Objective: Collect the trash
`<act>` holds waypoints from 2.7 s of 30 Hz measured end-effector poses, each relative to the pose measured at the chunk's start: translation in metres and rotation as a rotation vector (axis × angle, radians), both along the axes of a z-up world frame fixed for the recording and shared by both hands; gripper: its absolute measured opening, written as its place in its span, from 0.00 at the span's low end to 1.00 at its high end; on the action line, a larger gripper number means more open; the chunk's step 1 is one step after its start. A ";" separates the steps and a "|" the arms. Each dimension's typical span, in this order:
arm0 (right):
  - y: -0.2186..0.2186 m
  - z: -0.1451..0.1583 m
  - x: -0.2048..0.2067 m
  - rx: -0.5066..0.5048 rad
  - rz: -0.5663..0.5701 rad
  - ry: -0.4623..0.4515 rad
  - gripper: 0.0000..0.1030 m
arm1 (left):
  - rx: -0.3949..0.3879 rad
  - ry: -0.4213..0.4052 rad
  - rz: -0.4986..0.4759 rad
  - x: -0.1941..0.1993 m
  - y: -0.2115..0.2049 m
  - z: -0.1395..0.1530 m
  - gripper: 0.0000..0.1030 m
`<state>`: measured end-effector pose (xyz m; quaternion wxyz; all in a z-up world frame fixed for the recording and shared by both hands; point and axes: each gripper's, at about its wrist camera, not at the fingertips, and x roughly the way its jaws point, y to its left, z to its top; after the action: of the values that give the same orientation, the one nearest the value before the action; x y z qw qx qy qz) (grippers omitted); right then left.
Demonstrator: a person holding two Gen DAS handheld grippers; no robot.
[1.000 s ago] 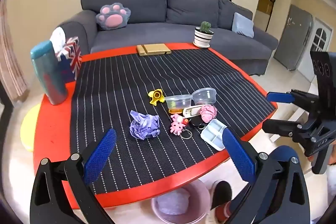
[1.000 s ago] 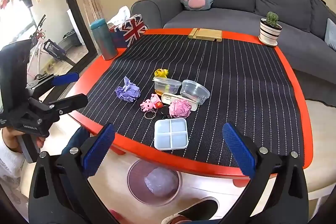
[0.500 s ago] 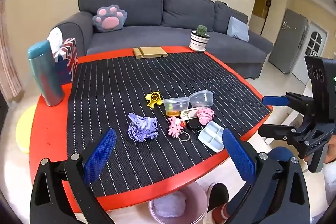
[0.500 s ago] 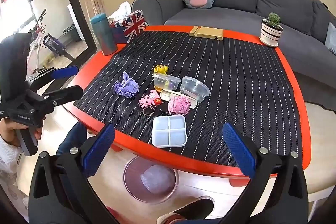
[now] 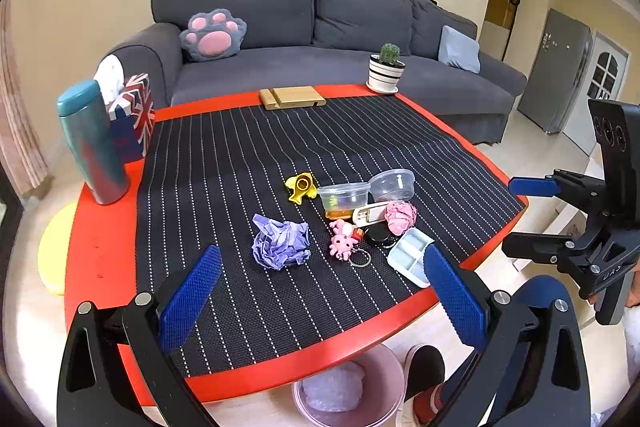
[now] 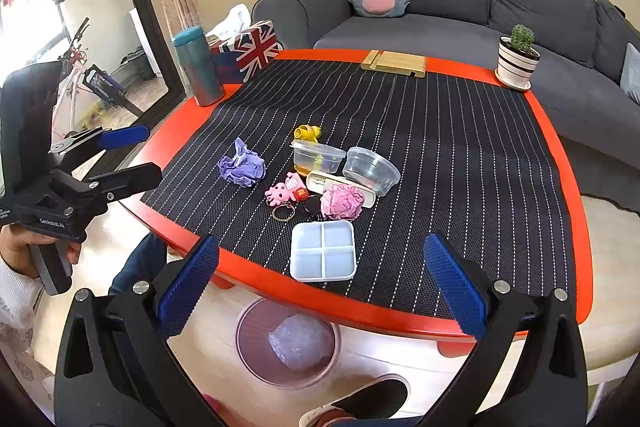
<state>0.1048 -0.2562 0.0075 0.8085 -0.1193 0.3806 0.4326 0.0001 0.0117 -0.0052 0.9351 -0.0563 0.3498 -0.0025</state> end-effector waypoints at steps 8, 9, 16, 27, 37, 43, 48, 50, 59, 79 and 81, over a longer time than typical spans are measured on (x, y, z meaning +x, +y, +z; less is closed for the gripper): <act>0.001 0.002 0.000 0.002 -0.003 -0.001 0.97 | 0.007 0.002 0.000 -0.001 0.000 0.000 0.94; 0.001 0.002 0.000 0.003 -0.003 0.000 0.97 | 0.009 0.001 0.000 -0.001 0.000 0.000 0.94; 0.001 0.001 0.001 0.002 -0.005 0.001 0.97 | 0.007 0.004 -0.002 0.001 0.001 0.001 0.94; 0.002 -0.001 0.002 0.001 -0.006 0.004 0.97 | 0.007 0.010 0.000 0.002 0.000 -0.001 0.94; 0.002 -0.003 0.000 0.000 -0.006 0.005 0.97 | 0.009 0.010 0.000 0.003 0.001 -0.002 0.94; 0.002 -0.005 0.000 -0.004 -0.004 0.011 0.97 | 0.010 0.010 0.001 0.003 0.002 -0.002 0.94; 0.004 -0.008 0.001 -0.013 -0.001 0.019 0.97 | 0.011 0.010 0.002 0.004 0.002 -0.002 0.94; 0.005 -0.008 0.003 -0.017 0.001 0.022 0.97 | 0.010 0.011 0.001 0.004 0.003 -0.002 0.94; 0.015 -0.012 0.009 -0.038 0.016 0.038 0.97 | 0.014 0.016 -0.001 0.006 0.004 -0.002 0.94; 0.065 -0.064 0.034 -0.261 0.070 0.147 0.97 | 0.004 0.033 0.016 0.004 0.009 -0.010 0.94; 0.068 -0.070 0.035 -0.281 0.071 0.157 0.97 | 0.001 0.038 0.018 0.004 0.010 -0.012 0.94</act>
<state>0.1397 -0.1886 -0.0620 0.7358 -0.2103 0.4949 0.4116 0.0039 0.0216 -0.0172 0.9283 -0.0591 0.3670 0.0069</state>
